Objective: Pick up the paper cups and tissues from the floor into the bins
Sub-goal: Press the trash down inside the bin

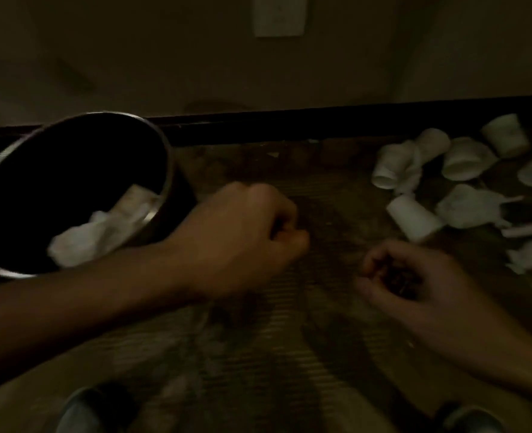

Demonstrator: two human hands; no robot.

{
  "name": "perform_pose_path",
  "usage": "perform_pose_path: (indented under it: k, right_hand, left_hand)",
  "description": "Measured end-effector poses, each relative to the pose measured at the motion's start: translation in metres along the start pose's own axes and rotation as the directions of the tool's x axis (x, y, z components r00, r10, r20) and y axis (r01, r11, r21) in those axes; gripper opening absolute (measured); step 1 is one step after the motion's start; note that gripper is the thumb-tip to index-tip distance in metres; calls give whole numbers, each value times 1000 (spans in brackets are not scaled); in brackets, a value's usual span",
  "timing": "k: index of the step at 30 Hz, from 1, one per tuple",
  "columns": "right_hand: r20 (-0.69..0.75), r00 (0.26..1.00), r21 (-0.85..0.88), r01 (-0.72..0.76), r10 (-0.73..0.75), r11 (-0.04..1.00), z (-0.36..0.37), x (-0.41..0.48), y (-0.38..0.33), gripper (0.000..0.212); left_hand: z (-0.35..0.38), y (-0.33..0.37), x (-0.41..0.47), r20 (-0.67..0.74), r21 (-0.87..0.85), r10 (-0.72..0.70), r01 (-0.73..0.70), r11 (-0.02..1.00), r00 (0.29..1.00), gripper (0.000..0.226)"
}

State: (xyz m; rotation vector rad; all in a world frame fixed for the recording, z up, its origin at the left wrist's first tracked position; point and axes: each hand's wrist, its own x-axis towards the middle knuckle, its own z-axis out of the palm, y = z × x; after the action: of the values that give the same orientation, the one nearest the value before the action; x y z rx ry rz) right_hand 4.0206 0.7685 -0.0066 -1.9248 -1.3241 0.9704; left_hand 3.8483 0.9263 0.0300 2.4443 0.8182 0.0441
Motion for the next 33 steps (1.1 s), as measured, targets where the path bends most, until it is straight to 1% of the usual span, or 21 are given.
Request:
perform_pose_path:
  k: [3, 5, 7, 8, 9, 11, 13, 14, 16, 17, 18, 20, 22, 25, 27, 28, 29, 31, 32, 33]
  right_hand:
    - [-40, 995, -14, -88, 87, 996, -7, -18, 45, 6]
    - [-85, 989, -36, -128, 124, 991, -18, -39, 74, 11]
    - [-136, 969, -36, -212, 205, 977, -35, -66, 101, 3]
    - [-165, 950, -11, -272, 267, 962, -45, -82, 113, 4]
    - [-192, 925, 24, -331, 329, 943, -56, -96, 128, 3]
    - [-267, 856, 69, -442, 444, 894, -78, -119, 159, 14]
    - [-350, 778, 113, -518, 522, 848, -97, -135, 193, 10]
    - [-390, 734, 149, -546, 556, 825, -103, -143, 211, 7]
    - [-436, 652, 228, -586, 620, 777, -110, -160, 248, 11]
    - [-445, 623, 247, -605, 643, 757, -113, -167, 266, 15]
    - [-455, 604, 252, -617, 654, 745, -117, -170, 284, 20]
    - [-456, 592, 233, -641, 664, 731, -127, -169, 316, 28]
    - [-434, 580, 200, -684, 689, 701, -133, -165, 341, 35]
    - [-448, 567, 114, -731, 691, 673, -138, -160, 367, 44]
    - [-457, 560, 70, -752, 691, 656, -141, -158, 374, 46]
    - [-470, 563, 63, -746, 680, 662, -140, -155, 375, 44]
    - [-492, 560, 93, -728, 667, 680, -138, -152, 372, 40]
    - [-499, 556, 212, -665, 665, 716, -132, -141, 359, 27]
    - [-477, 578, 271, -620, 662, 736, -128, -135, 350, 20]
    - [-442, 618, 326, -565, 650, 758, -125, -129, 339, 13]
  left_hand:
    - [45, 46, 30, 168, 28, 76, -82, 996, 983, 35]
    - [80, 77, 50, 270, 6, 108, -114, 993, 957, 34]
    - [119, 107, 68, 368, -23, 138, -139, 990, 919, 33]
    - [138, 122, 75, 409, -28, 148, -150, 988, 901, 33]
    - [158, 137, 82, 437, -39, 149, -146, 988, 887, 32]
    - [198, 165, 102, 451, -111, 126, -85, 990, 883, 28]
    - [238, 188, 120, 436, -230, 88, 16, 973, 896, 25]
    - [258, 198, 126, 440, -274, 88, 40, 961, 894, 24]
    - [297, 215, 131, 491, -318, 126, 43, 947, 862, 17]
    - [313, 224, 132, 522, -335, 142, 48, 941, 841, 13]
    - [327, 232, 136, 547, -357, 156, 61, 932, 823, 17]
    - [350, 246, 144, 571, -407, 138, 133, 904, 809, 28]
    - [365, 257, 151, 593, -405, 90, 200, 892, 800, 32]
    - [382, 260, 157, 601, -368, 62, 207, 906, 797, 33]
    - [387, 257, 158, 604, -357, 38, 228, 906, 796, 33]
    - [387, 254, 158, 595, -356, 18, 243, 902, 803, 33]
    - [386, 251, 158, 569, -360, -2, 251, 898, 822, 33]
    - [384, 245, 158, 489, -428, -38, 278, 860, 871, 35]
    - [381, 245, 157, 466, -500, -45, 306, 810, 883, 37]
    - [377, 247, 156, 452, -581, -44, 332, 743, 891, 35]
